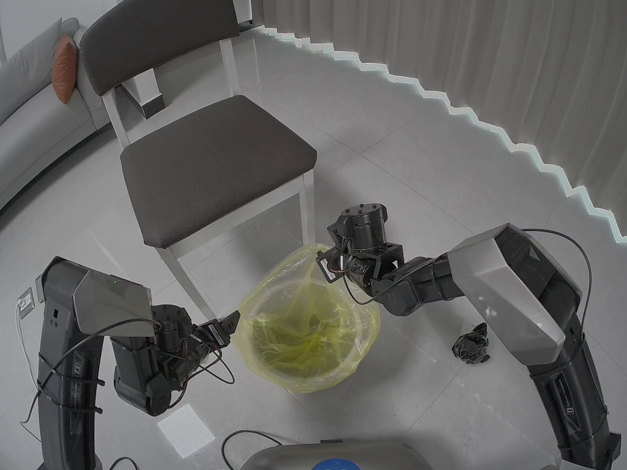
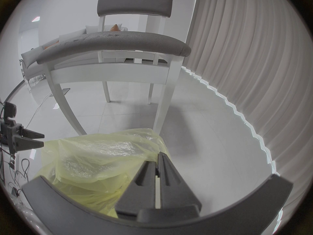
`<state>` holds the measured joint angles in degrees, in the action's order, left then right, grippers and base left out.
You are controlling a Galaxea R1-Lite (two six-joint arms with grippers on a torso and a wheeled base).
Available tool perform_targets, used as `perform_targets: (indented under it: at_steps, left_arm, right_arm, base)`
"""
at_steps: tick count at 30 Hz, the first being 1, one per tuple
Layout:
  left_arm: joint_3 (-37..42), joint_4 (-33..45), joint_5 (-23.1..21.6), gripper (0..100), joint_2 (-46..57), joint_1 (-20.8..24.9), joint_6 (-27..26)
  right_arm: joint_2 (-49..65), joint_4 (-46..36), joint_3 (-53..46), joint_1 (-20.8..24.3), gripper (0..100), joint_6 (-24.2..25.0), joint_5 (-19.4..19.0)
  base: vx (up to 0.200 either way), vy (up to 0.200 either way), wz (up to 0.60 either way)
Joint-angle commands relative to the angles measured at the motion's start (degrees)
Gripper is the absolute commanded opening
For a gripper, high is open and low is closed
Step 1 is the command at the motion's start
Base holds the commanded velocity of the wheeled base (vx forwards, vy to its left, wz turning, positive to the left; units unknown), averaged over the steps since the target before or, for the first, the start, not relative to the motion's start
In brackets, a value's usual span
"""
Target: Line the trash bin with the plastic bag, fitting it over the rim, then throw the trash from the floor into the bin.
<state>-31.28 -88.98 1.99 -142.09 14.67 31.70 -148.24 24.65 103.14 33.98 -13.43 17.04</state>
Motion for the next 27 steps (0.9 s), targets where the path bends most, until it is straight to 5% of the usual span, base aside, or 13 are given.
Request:
perform_targets:
  at_steps: [1, 27]
  left_arm:
    - [0.0, -1.0, 0.1, 100, -0.1, 0.0, 0.0]
    - [-0.1, -1.0, 0.8, 100, 1.5, 0.3, -0.2]
  right_arm:
    - [-0.6, 0.9, 0.2, -0.3, 100, 0.0, 0.1]
    - [5.9, 0.3, -12.5, -3.2, 100, 0.4, -0.3]
  base:
    - [0.0, 0.0, 0.0]
    - [0.0, 0.0, 0.0]
